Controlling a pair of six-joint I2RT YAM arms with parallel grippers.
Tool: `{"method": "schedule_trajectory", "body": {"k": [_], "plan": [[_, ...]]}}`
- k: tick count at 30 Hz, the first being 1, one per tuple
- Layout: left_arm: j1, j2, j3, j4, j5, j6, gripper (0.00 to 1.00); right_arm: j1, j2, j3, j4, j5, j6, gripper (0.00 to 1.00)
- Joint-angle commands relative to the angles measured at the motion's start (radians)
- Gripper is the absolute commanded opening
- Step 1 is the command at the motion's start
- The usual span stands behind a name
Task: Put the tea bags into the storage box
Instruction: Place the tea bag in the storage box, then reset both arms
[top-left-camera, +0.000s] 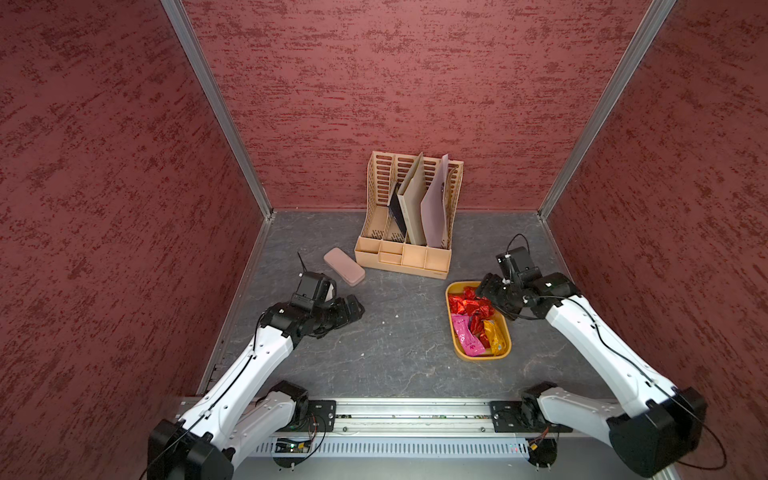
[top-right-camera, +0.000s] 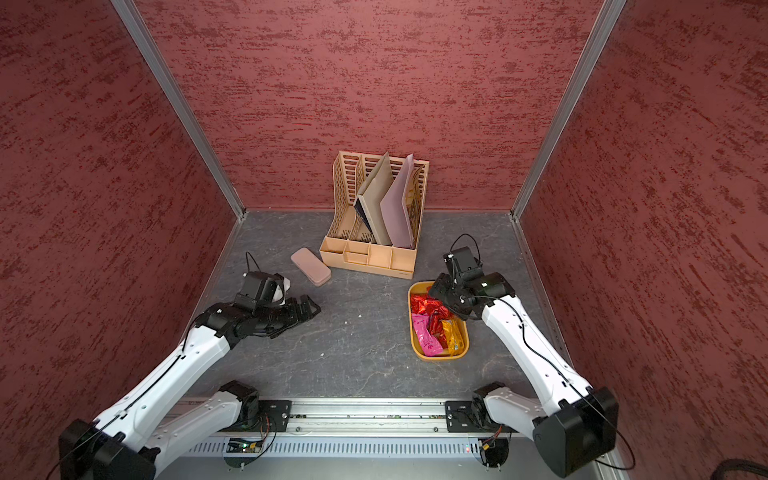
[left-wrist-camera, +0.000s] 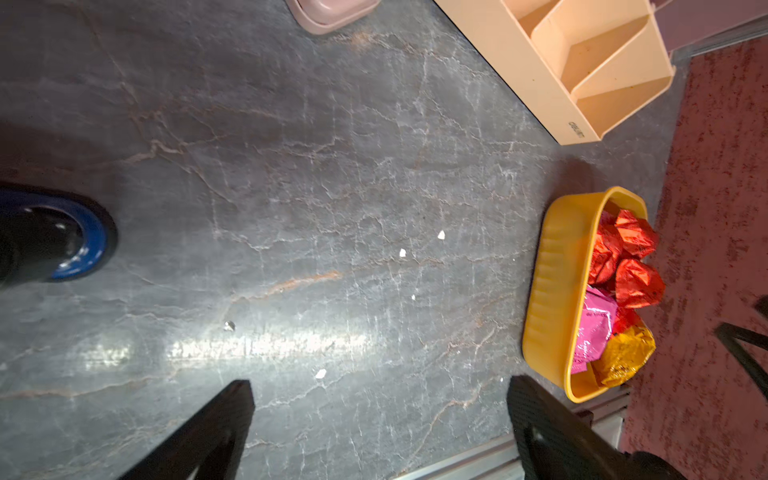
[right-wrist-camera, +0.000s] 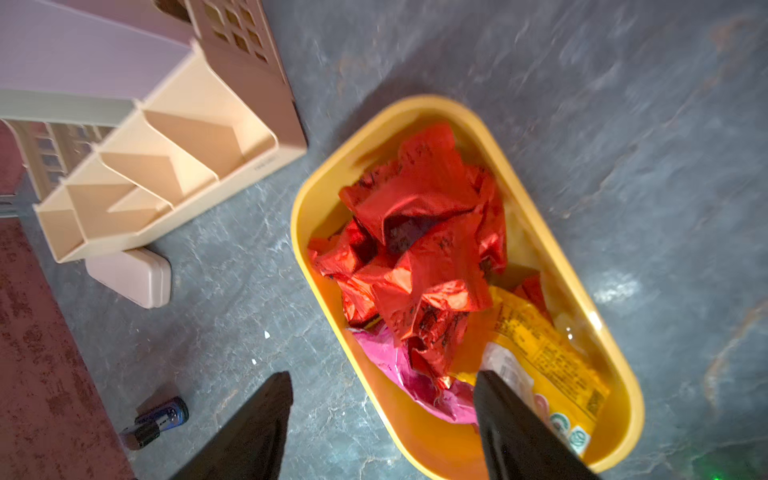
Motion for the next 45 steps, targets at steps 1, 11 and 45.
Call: {"method": "schedule_trajectory", "body": {"k": [1,11,45], "plan": [[0.054,0.043,0.02,0.121,-0.024,0.078,1.0,-0.029,0.02,0.02,0.004,0.233,-0.13,0.81],[0.182,0.069,-0.112,0.651,-0.31,0.349,1.0,-0.22,0.153,-0.276,0.781,0.339,-0.611,0.83],[0.365,0.538,-0.425,1.75,-0.292,0.586,1.0,-0.298,0.414,-0.726,1.946,0.155,-0.877,0.99]]}}
